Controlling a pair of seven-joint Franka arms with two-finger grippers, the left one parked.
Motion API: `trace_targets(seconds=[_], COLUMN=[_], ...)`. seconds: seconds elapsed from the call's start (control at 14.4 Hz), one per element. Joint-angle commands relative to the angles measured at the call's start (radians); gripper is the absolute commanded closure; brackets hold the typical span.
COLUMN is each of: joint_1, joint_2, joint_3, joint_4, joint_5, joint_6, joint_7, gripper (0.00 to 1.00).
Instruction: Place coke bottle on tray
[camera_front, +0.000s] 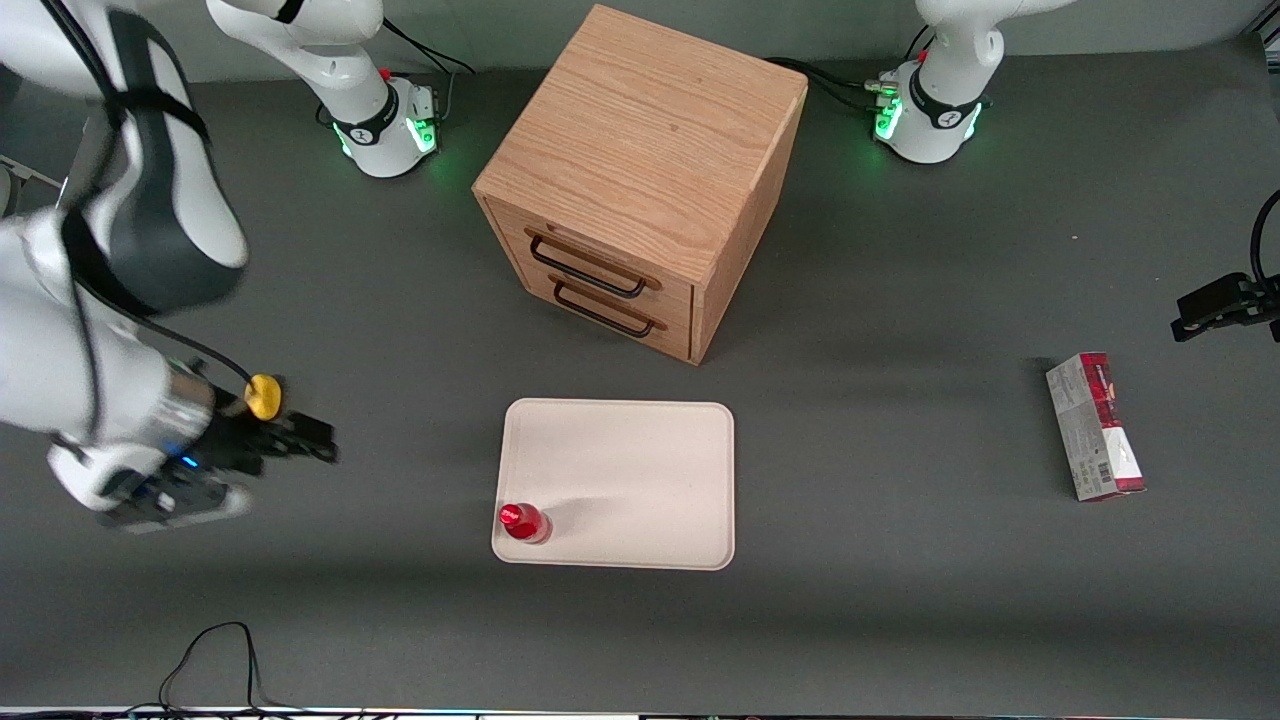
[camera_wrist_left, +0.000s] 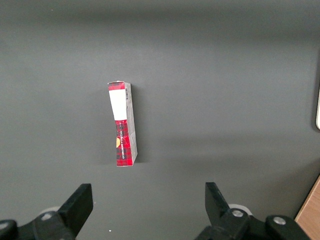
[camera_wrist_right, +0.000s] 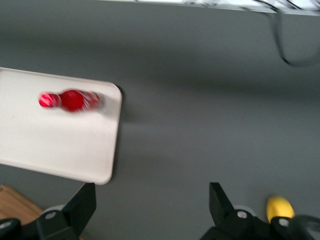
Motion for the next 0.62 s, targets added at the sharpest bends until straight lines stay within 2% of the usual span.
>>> trace_targets(seconds=[0.0,0.14,0.28,0.55], joint_1=[0.010,0.012,0.012,0.002], joint_2=[-0.301,-0.387,-0.397,-0.380], joint_3=[-0.096,-0.105,-0.109,-0.109], joint_4=[-0.345,-0.409,-0.400,-0.377], joint_5=[0.062,0.054,0.046,0.028], joint_6=[0.031,0.003,-0.046,-0.051], joint_7=[-0.004,-0.007,-0.001,0.014], gripper=[0.00,0.00,0.00,0.00])
